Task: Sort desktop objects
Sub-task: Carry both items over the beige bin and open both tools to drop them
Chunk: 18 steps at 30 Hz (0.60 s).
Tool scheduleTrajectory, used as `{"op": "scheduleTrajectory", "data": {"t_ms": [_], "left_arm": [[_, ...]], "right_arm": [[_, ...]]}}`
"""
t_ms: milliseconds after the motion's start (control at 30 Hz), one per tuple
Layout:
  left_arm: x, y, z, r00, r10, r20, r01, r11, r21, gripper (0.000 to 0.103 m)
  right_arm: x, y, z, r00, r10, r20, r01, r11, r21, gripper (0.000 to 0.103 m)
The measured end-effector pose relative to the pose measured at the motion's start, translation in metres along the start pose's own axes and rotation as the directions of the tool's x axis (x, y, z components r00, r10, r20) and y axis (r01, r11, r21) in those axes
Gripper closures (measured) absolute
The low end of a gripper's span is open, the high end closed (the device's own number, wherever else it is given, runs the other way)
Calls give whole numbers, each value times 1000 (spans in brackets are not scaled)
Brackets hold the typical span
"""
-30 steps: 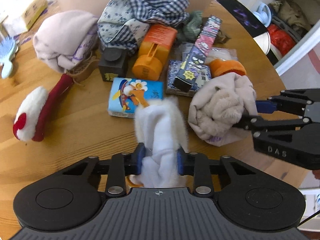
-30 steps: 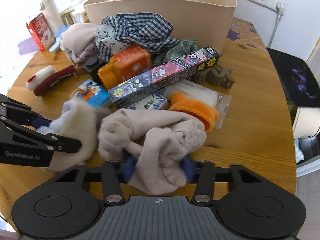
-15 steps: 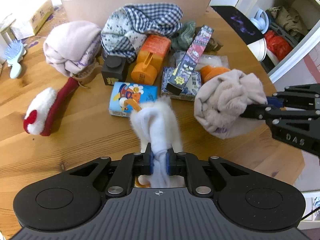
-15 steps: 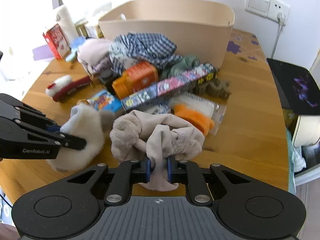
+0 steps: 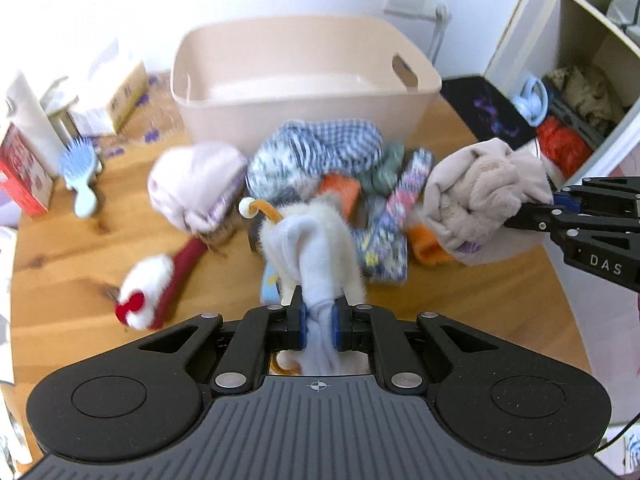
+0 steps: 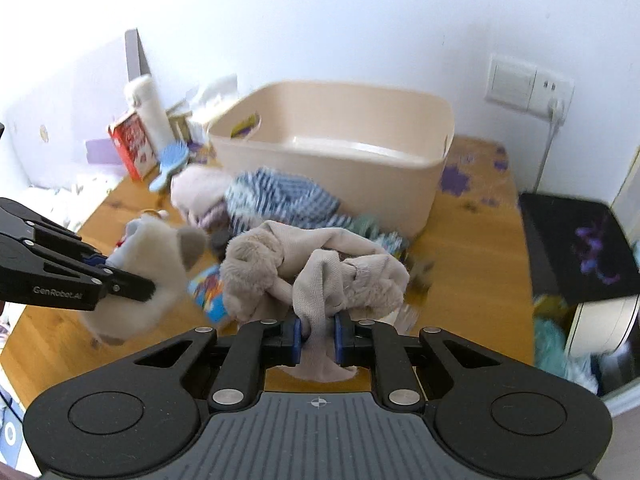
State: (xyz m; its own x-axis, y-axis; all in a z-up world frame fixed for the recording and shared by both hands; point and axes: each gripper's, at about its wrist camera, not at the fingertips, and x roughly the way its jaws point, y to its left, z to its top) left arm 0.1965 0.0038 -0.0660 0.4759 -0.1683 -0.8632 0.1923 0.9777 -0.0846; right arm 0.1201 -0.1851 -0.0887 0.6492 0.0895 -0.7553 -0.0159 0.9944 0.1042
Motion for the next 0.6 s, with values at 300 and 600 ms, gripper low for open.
{"op": "scheduleTrajectory", "data": {"t_ms": [300, 600], "left_arm": [[-13, -4, 53, 994, 35, 101, -35, 999, 5, 92], [-5, -4, 101, 984, 74, 163, -81, 996, 37, 92]], "right_arm": [[-10, -27, 41, 993, -32, 109, 34, 999, -11, 89], [-9, -56, 73, 985, -53, 161, 61, 997, -46, 89]]}}
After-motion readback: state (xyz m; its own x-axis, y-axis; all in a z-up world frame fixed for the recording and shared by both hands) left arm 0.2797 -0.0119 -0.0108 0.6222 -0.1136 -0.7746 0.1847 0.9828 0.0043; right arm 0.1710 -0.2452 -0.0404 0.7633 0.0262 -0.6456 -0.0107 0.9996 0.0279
